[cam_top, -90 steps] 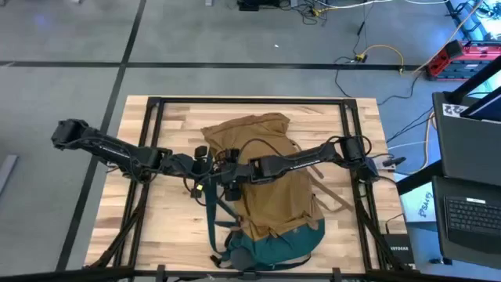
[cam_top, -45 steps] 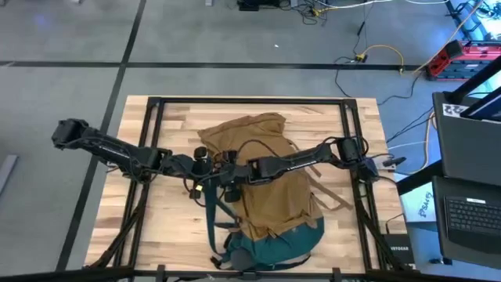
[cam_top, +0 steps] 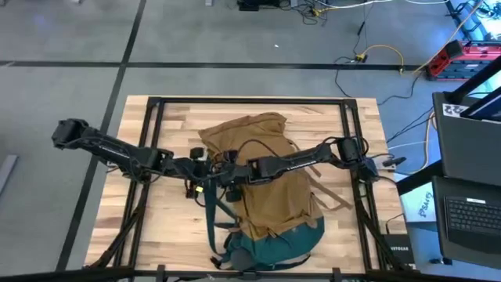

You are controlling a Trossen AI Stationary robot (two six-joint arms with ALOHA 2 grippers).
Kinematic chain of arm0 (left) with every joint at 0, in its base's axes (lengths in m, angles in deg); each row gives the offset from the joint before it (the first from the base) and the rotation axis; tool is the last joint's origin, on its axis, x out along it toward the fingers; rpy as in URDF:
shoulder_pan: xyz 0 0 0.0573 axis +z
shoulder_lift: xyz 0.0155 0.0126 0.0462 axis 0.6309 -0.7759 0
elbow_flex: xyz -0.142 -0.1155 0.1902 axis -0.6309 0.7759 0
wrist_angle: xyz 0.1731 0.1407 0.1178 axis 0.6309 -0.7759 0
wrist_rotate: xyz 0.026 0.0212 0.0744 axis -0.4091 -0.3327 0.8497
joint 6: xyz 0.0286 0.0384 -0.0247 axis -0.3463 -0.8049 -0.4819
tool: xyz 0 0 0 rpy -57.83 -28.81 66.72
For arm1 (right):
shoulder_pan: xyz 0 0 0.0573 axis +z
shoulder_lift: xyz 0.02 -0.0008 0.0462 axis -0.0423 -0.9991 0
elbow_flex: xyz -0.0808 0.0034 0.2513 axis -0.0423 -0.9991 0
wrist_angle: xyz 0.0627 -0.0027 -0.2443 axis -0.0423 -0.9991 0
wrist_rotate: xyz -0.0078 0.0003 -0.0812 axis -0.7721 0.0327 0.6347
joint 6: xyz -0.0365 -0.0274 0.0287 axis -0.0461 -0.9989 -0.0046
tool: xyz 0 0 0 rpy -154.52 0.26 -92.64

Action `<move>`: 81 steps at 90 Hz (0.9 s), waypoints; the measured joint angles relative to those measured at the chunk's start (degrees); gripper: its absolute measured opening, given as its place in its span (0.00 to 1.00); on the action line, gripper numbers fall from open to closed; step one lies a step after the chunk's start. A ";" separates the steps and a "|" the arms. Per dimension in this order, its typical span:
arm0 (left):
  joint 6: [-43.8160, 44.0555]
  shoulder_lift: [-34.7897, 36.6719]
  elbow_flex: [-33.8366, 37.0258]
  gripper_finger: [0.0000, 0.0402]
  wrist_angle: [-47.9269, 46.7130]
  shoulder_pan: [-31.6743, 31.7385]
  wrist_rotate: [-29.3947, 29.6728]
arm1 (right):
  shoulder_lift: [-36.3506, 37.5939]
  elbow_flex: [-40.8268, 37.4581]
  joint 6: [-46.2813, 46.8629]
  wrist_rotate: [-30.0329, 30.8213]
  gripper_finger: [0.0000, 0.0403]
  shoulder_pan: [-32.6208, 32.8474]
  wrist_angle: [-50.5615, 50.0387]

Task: Unpack backpack
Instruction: Open the brown backpack

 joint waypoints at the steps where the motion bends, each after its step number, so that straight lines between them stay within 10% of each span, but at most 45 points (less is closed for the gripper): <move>1: 0.22 0.00 0.00 0.16 -0.05 0.00 0.28 | 0.00 0.00 0.00 0.00 0.05 0.00 -0.01; 81: -12.46 -13.62 2.38 0.29 23.24 0.36 13.02 | 0.00 -0.04 -0.04 -0.44 0.05 0.26 -1.50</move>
